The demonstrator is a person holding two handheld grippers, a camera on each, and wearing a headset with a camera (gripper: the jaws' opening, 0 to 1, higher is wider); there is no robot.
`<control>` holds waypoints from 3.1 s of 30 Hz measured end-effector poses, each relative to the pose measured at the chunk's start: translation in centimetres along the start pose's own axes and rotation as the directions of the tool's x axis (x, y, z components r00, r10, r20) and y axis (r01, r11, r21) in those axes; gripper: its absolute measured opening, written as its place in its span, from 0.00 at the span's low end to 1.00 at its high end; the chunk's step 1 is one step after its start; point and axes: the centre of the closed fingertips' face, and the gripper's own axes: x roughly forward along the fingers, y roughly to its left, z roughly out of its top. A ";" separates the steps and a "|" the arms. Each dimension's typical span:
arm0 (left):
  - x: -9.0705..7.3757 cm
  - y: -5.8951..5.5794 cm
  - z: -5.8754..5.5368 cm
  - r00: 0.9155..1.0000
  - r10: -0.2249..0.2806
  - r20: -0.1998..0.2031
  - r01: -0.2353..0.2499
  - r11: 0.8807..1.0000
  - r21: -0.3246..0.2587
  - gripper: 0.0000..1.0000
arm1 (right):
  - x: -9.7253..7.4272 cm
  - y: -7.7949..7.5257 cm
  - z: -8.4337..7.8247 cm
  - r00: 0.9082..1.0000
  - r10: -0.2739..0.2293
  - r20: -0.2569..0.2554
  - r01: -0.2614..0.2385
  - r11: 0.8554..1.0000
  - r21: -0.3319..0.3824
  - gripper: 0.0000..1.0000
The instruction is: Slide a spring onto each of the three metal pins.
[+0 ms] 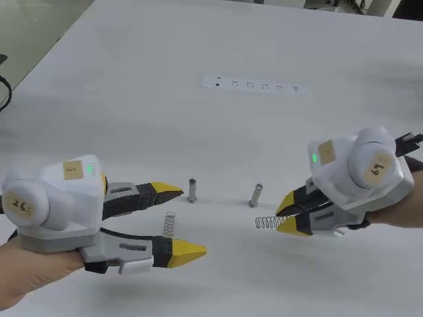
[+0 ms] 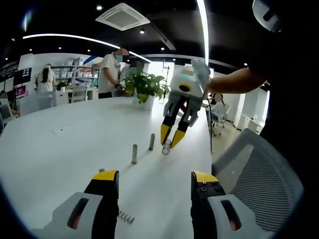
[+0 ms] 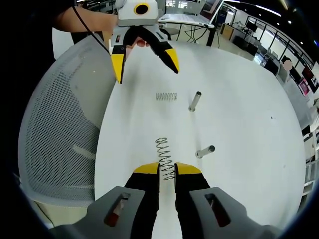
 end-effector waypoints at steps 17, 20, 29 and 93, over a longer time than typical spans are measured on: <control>1.0 -0.1 0.3 1.000 -0.024 -0.001 0.024 1.000 0.020 0.49 | 0.0 0.1 2.2 0.999 0.007 0.037 -0.006 1.000 -0.011 0.08; 1.2 -0.2 0.4 1.000 -0.029 0.001 0.029 0.999 0.023 0.48 | 0.0 0.3 2.9 0.999 0.015 0.050 -0.013 0.999 -0.030 0.08; 1.6 0.0 0.8 0.999 -0.032 0.009 0.032 0.999 0.033 0.46 | 0.2 0.1 4.6 0.997 0.022 0.072 -0.019 0.999 -0.048 0.08; 4.8 -1.4 1.4 0.995 -0.088 0.041 0.083 0.990 0.114 0.02 | 0.4 0.8 6.6 0.992 0.032 0.122 -0.025 0.998 -0.054 0.09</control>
